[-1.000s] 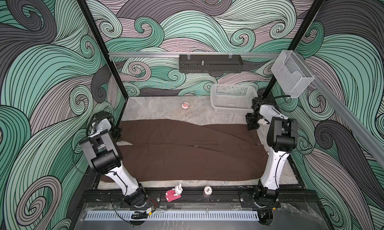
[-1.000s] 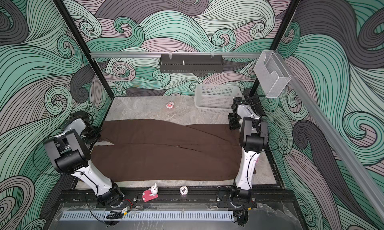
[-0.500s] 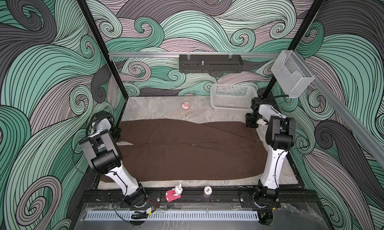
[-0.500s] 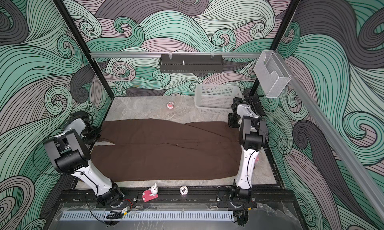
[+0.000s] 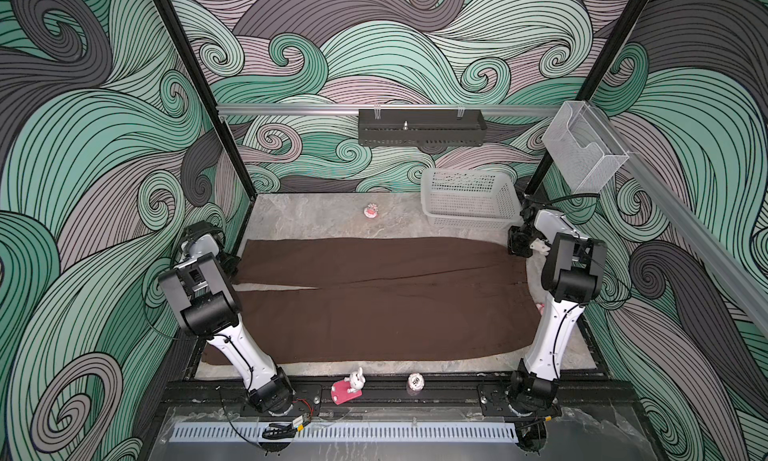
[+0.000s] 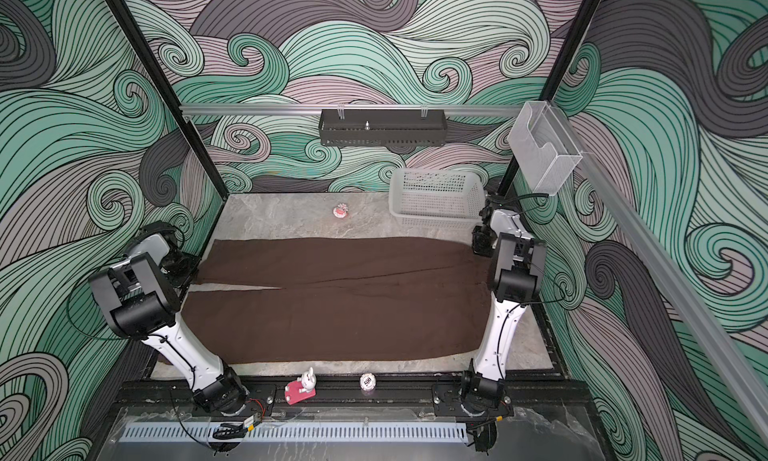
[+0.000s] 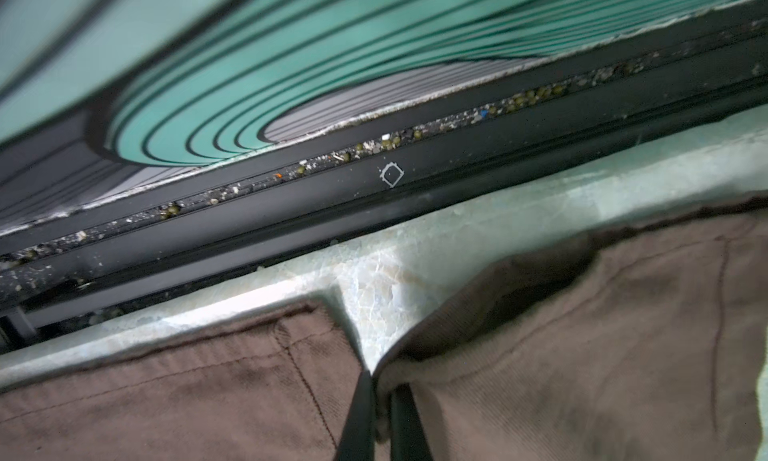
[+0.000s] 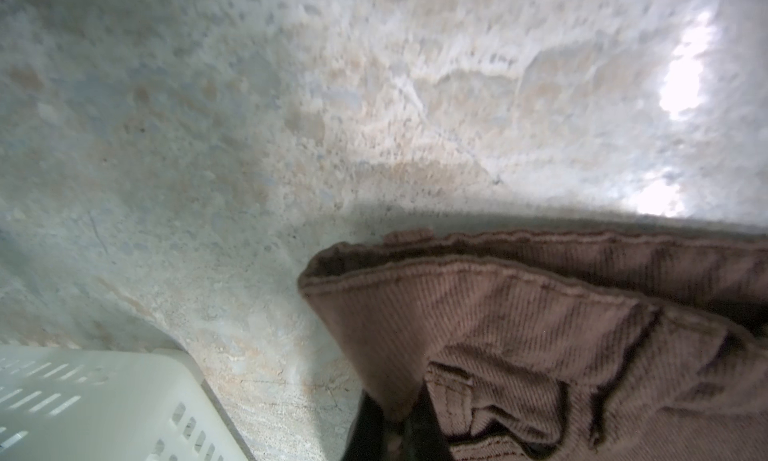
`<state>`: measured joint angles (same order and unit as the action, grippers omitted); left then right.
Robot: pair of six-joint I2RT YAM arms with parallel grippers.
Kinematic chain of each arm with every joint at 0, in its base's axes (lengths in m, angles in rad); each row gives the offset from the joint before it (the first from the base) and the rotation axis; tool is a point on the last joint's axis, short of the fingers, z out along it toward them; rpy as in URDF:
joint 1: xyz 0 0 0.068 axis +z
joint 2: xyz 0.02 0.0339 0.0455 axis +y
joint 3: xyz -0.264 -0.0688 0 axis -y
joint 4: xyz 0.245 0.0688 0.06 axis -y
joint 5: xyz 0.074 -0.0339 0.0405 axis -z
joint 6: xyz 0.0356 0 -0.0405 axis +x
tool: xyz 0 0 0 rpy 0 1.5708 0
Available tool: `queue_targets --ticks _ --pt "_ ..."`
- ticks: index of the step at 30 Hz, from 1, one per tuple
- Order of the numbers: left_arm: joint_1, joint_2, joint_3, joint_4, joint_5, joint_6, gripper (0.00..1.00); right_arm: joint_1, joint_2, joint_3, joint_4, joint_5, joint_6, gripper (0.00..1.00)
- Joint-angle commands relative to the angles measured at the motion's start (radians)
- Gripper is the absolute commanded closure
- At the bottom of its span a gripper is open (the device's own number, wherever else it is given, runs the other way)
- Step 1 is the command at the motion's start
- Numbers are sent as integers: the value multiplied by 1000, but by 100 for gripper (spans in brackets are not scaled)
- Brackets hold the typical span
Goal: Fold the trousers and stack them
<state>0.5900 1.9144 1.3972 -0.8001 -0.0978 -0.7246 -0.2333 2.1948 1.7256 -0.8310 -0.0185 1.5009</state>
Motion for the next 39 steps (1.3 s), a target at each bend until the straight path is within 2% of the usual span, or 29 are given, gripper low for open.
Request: queue_targets --ticks 1,7,9,10,12,13,15,17,20,28,39 --pt "3 36 46 4 -6 8 100 -1 -19 24 12 36 15 100" --pt "-12 67 81 -5 29 8 100 13 9 67 88 -31 24 100" --pt "-12 68 95 -12 33 12 94 17 2 73 103 -38 32 98" --pt "-11 67 102 -18 33 14 90 18 -1 75 105 -37 32 92" --pt "-12 57 119 -34 33 28 71 20 -15 81 107 -40 21 68" --pt "-12 52 126 -42 33 35 64 20 -23 82 106 -41 15 63" --pt "-12 33 142 -60 36 48 51 21 -48 77 95 -46 -5 53" --pt "-12 12 150 -73 41 61 44 21 -77 66 75 -47 -27 47" --pt "-13 -24 148 -80 63 73 38 21 -145 5 67 -48 -50 41" --pt "-49 -143 65 -70 141 24 33 47 -345 -182 36 -12 -129 37" --pt "-265 -242 3 -103 159 -77 31 202 -576 -449 16 10 -204 38"
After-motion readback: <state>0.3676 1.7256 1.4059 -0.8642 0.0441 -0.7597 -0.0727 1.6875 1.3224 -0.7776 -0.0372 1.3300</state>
